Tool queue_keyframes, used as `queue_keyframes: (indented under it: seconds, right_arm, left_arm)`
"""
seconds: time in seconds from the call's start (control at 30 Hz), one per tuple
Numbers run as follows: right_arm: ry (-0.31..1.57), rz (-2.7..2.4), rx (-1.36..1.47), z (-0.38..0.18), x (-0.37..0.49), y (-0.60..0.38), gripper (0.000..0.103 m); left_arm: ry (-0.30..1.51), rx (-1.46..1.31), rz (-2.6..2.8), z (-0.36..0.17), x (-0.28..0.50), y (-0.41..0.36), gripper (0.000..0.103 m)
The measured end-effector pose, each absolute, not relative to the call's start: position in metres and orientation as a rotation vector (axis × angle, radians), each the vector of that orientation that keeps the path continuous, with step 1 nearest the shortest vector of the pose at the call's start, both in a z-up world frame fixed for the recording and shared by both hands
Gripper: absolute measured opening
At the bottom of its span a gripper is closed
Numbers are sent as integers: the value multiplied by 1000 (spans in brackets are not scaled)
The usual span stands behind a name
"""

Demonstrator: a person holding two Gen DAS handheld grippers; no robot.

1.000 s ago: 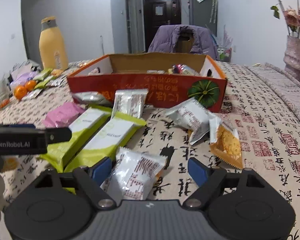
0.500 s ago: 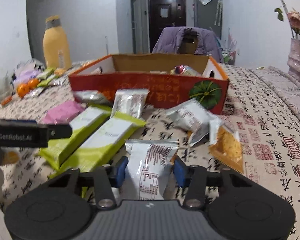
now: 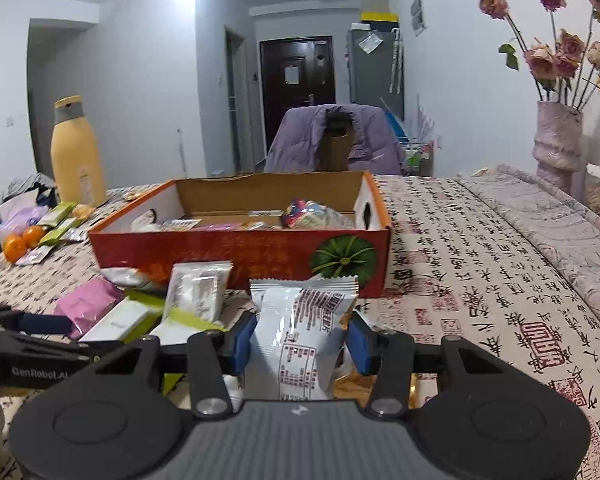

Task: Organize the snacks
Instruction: 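Grasp the white wrapper with red print with the right gripper, then grasp the green-and-white bar packet with the left gripper while the right holds the wrapper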

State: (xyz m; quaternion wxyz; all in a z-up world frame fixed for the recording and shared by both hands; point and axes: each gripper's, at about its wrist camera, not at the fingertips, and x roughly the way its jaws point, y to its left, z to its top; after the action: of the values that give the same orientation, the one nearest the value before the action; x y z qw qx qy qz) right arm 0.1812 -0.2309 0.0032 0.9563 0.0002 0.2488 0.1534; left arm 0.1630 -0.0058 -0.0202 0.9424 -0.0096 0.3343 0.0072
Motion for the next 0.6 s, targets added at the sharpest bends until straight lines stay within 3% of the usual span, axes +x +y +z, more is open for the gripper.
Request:
queue_keyframes:
  seconds: [0.3,0.37,0.43,0.6]
  right_arm:
    - [509,292,14,-2,185,-237,47]
    - [515,295,16,-3,185,-237,47]
    - [518,297,18,-4,185,-237,47]
    - [527,311,22,-7,181,-234,47]
  left_arm:
    - [711,11,-5,-26,168,-13,63]
    - [710,9,-14,-25,167,-14,57]
    - [703,-1,-30,-24,165,-14,41]
    - [692,-24,-39,-24,159,-13,37]
